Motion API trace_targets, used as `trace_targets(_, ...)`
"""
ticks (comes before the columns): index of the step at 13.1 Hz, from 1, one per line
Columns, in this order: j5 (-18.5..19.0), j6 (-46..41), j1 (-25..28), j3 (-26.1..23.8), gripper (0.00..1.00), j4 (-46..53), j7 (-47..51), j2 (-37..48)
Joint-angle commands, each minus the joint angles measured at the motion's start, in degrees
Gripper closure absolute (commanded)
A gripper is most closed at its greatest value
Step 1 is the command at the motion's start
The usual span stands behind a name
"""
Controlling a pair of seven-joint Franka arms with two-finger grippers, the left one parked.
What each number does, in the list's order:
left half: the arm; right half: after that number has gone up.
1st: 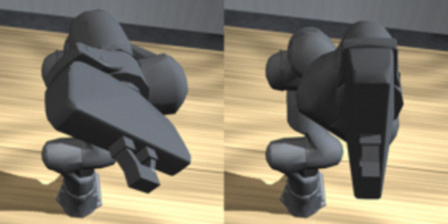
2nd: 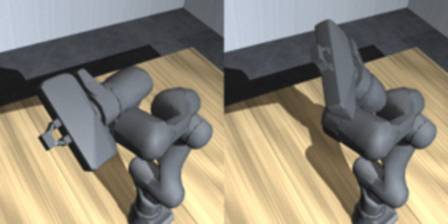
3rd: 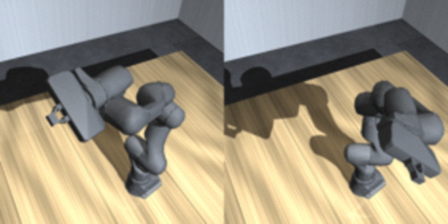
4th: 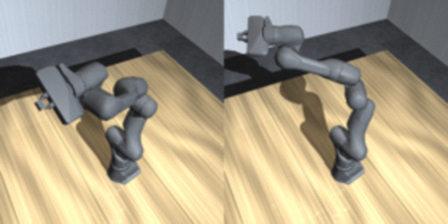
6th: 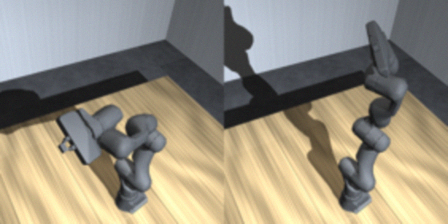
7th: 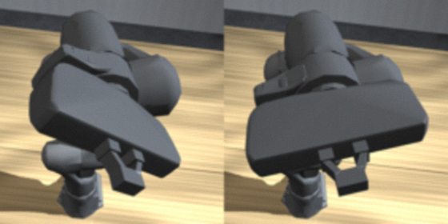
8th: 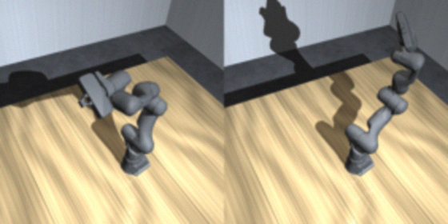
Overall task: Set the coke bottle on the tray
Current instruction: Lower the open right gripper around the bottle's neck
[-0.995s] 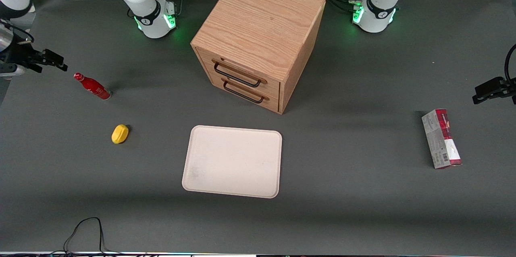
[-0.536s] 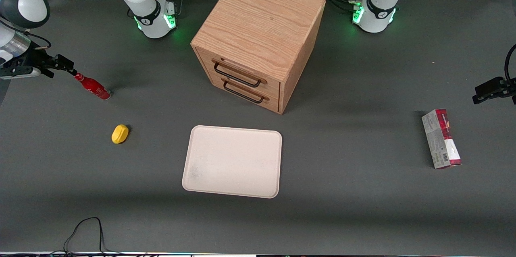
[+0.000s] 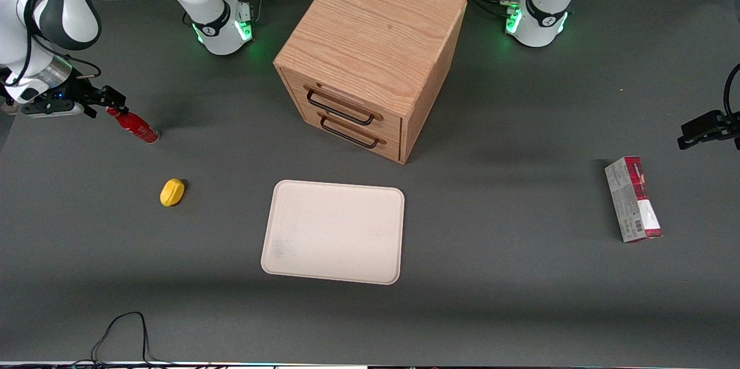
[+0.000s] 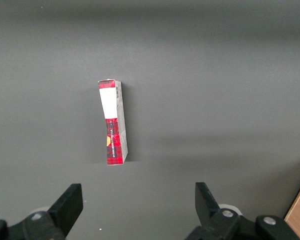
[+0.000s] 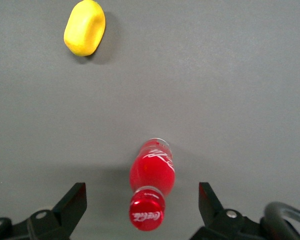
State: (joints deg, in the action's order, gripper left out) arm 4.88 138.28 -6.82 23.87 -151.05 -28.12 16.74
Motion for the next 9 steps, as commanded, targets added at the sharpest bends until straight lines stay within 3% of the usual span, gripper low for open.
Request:
trace_targets(1, 1.01, 4.44, 0.23, 2.23, 0.02, -2.05, -2.99, -0.83)
trace_targets(9, 1.01, 4.98, 0.41, 2.23, 0.07, -2.58, -2.11, -1.36)
